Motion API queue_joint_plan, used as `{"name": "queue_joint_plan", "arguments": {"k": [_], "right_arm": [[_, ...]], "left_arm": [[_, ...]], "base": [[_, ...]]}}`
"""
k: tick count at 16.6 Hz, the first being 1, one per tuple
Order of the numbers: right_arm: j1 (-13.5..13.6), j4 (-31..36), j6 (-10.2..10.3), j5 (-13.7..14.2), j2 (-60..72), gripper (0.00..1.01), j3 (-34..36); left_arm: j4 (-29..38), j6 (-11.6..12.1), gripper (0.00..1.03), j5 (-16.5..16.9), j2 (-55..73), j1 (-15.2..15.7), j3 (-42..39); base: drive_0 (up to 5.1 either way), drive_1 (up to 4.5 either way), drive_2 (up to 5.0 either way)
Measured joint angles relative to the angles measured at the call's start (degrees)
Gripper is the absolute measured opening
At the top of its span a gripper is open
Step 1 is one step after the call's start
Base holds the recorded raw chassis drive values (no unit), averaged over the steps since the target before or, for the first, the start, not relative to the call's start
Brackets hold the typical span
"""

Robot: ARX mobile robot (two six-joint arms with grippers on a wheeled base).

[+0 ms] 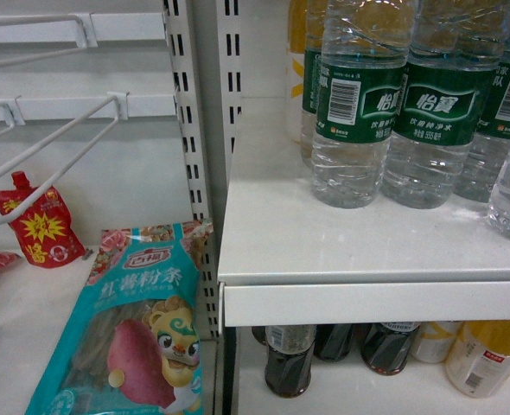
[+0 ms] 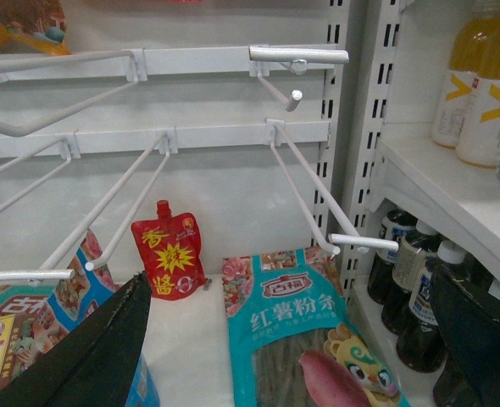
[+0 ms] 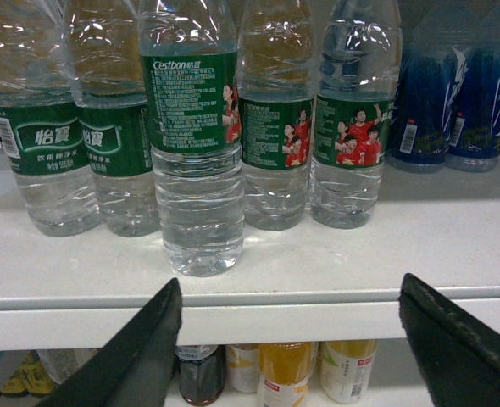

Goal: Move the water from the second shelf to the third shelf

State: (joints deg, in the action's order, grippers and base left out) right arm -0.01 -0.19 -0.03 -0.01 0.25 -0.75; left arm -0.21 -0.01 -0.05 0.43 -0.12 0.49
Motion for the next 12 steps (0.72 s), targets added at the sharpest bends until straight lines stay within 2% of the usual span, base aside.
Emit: {"name": "queue_joint_plan", "arguments": {"k": [2, 3, 5, 12], "right_arm": [[0.0, 0.0, 0.0, 0.0, 0.0, 0.95, 0.0], [0.0, 0.0, 0.02, 0.0, 0.0, 1.0, 0.0], [0.0, 0.0, 0.0, 0.0, 0.0, 0.97, 0.0], [0.0, 0.0, 0.02, 0.0, 0.0, 0.98, 0.0]], "left_arm": [[0.0, 0.0, 0.98, 0.0, 0.0, 0.0, 0.0], [0.0, 0.0, 0.98, 0.0, 0.0, 0.0, 0.0], [0.0, 0.0, 0.98, 0.0, 0.0, 0.0, 0.0], [0.0, 0.0, 0.98, 0.0, 0.0, 0.0, 0.0]], "base": [[0.0, 0.0, 0.0], [0.0, 0.0, 0.0], [0.0, 0.0, 0.0], [0.0, 0.0, 0.0]]}}
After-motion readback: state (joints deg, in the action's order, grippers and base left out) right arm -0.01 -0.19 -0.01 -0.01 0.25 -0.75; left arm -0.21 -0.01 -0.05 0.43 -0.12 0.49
